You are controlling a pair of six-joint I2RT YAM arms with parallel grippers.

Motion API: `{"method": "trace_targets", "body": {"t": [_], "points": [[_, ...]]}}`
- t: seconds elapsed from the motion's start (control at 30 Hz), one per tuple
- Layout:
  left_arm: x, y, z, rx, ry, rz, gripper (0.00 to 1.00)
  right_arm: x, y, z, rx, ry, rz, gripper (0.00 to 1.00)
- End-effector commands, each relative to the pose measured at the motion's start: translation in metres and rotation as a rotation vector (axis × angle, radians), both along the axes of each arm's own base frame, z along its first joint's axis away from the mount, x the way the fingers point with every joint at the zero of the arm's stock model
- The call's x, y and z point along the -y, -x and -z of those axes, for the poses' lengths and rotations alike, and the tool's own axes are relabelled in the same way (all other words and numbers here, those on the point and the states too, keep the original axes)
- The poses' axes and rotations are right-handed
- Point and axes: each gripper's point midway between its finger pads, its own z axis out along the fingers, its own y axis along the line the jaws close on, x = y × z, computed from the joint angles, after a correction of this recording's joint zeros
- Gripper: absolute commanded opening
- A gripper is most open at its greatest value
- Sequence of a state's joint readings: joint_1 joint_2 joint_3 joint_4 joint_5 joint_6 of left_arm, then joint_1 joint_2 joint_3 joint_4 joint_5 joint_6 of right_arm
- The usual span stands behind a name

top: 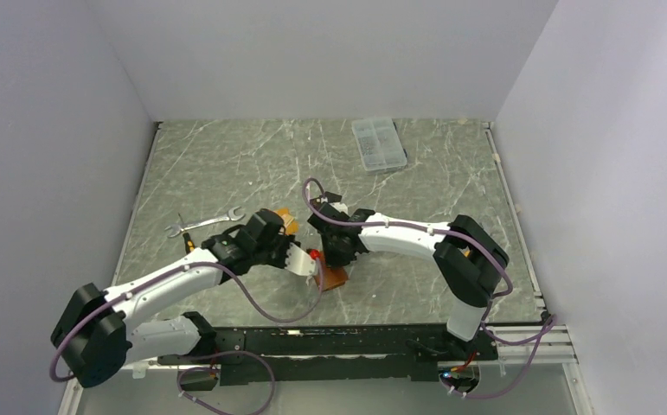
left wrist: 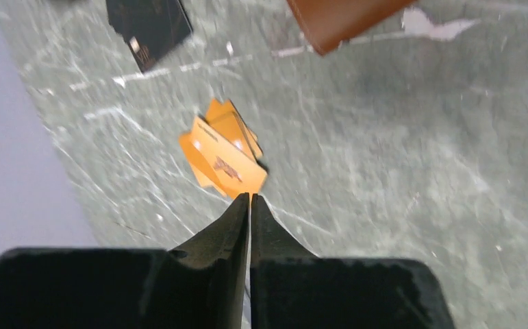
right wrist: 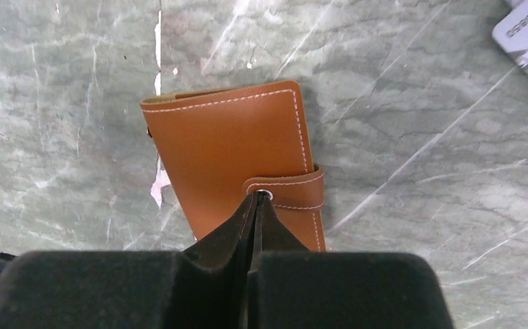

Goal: Put the credit cards into the card holder
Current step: Close the card holder at the center of the board.

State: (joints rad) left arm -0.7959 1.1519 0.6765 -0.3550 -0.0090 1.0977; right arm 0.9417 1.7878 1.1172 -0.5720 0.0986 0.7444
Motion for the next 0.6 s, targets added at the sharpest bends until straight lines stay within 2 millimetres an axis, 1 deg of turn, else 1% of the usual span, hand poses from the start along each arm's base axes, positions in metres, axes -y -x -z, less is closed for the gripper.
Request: {"method": "trace_targets", "body": {"t": [0.0, 0.1, 0.2, 0.3, 0.33, 0.37, 0.4, 0.43, 0.47, 0.53, 0.57], "points": [[-0.017, 0.013, -0.016, -0.169, 0.138, -0.064, 0.12, 0.062, 0.051, 0.066, -0.183, 0.280, -0.004, 0.00], [-0.032, 0.001, -0.030, -0.186, 0.213, -0.140, 0.14, 0.063, 0.055, 0.071, -0.202, 0.288, -0.013, 0.00], [-0.046, -0.009, -0.040, -0.208, 0.269, -0.203, 0.17, 0.062, 0.055, 0.072, -0.206, 0.284, -0.017, 0.00], [-0.062, -0.024, -0.054, -0.220, 0.336, -0.272, 0.24, 0.050, 0.049, 0.061, -0.192, 0.241, -0.016, 0.00], [-0.068, -0.029, -0.061, -0.226, 0.365, -0.301, 0.35, 0.044, 0.046, 0.055, -0.177, 0.219, -0.015, 0.00], [-0.074, -0.034, -0.070, -0.241, 0.396, -0.326, 0.50, 0.037, 0.041, 0.047, -0.160, 0.192, -0.014, 0.00], [-0.078, -0.038, -0.077, -0.265, 0.424, -0.347, 0.91, 0.030, 0.036, 0.037, -0.138, 0.161, -0.011, 0.00], [-0.083, -0.043, -0.087, -0.284, 0.456, -0.377, 0.98, 0.021, 0.030, 0.026, -0.116, 0.127, -0.006, 0.01], [-0.087, -0.047, -0.096, -0.309, 0.494, -0.403, 0.99, 0.012, 0.024, 0.016, -0.093, 0.090, -0.005, 0.03], [-0.096, -0.056, -0.121, -0.345, 0.594, -0.448, 0.99, -0.011, 0.010, -0.014, -0.031, -0.006, -0.002, 0.08], [-0.100, -0.060, -0.131, -0.351, 0.639, -0.472, 0.99, -0.020, 0.004, -0.027, -0.009, -0.045, 0.000, 0.13]]}}
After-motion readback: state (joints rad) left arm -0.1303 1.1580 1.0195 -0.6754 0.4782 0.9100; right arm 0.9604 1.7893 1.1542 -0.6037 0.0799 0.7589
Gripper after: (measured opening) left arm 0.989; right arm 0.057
